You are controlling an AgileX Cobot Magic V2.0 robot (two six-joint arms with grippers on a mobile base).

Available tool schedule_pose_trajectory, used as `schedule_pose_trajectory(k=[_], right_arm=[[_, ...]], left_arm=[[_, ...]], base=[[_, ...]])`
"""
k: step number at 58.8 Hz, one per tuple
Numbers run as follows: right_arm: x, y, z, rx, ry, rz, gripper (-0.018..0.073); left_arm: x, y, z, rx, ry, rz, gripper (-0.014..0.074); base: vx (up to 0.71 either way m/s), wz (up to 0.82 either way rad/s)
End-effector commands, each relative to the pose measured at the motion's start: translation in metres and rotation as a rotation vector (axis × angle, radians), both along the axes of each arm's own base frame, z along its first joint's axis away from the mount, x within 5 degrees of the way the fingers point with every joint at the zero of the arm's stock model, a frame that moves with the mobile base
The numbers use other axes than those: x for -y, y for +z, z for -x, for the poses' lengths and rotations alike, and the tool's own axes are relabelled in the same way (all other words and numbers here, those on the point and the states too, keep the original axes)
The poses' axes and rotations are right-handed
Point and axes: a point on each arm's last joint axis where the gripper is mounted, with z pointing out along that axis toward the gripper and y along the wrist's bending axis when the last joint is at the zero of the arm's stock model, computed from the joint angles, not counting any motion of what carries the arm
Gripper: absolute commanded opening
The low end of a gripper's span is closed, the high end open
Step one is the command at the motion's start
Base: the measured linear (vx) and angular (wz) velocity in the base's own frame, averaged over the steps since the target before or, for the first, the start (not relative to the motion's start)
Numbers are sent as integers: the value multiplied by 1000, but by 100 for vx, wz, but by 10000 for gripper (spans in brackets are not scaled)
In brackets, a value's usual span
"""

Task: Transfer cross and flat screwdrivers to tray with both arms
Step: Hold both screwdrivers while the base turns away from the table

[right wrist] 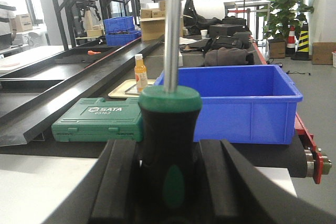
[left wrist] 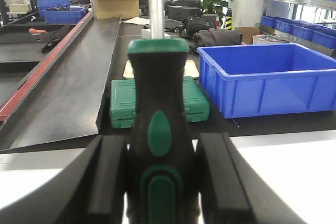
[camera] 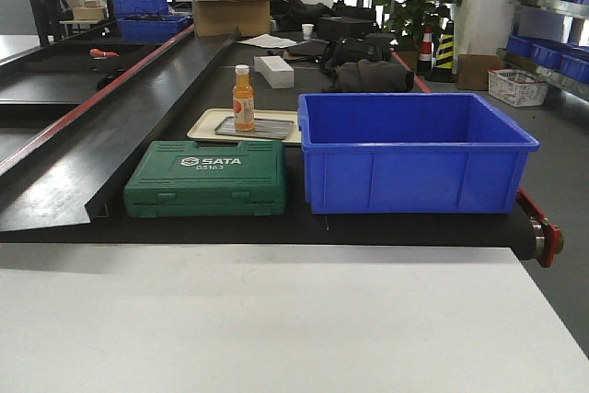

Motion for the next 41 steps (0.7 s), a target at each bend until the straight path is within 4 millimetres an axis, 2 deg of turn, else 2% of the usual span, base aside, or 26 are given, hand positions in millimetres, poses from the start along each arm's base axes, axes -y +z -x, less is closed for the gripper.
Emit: schedule_pose_trajectory(k=[1, 24, 41], right_arm=[[1, 16, 2, 112, -10, -2, -8], [1, 16, 2, 113, -10, -2, -8], [1, 16, 2, 112, -10, -2, -8]], left_arm=[[0, 16, 2, 106, -6, 33, 0], [0, 16, 2, 108, -6, 33, 0], [0, 16, 2, 107, -6, 33, 0]], base=[[-2, 2], [-10, -3], [-19, -43]])
